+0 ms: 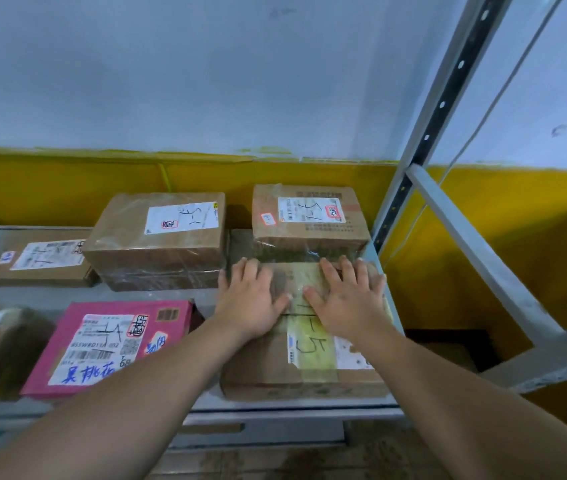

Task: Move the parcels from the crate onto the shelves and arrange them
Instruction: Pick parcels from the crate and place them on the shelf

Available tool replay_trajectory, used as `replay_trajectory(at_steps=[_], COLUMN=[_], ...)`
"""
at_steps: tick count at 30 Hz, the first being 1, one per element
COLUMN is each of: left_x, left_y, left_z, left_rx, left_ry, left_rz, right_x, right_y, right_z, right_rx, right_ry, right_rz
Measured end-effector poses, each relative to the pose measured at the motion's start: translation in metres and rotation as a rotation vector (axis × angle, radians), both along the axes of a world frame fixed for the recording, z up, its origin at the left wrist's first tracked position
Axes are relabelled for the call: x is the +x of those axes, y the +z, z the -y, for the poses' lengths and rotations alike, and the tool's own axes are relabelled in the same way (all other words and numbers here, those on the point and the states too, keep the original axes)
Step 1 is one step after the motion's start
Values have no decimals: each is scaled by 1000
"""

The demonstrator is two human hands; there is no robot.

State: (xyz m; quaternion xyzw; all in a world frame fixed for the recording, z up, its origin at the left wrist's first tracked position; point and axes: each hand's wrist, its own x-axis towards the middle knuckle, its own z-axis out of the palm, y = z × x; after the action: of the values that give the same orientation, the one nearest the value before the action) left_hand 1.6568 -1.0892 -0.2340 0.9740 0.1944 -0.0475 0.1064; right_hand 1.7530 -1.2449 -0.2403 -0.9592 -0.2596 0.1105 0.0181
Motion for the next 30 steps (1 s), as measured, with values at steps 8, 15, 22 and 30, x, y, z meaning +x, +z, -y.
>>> replay_trajectory(at_steps=[8,15,22,30], left_x=[9,11,13,10], left_y=[-12,-15,-11,-8], left_z=[-2,-2,-1,3], left_rx=[-76,-77,-78,-67], left_ry=[-26,6,42,53], left_rz=[-59,-71,-78,-55], right_x=[40,99,120,100], right_y=[24,39,28,24], right_z=[-25,-78,-92,-73], right_rx=[155,124,-28,-3], right_ry=[11,174,159,210], right_rz=[109,160,-38,7])
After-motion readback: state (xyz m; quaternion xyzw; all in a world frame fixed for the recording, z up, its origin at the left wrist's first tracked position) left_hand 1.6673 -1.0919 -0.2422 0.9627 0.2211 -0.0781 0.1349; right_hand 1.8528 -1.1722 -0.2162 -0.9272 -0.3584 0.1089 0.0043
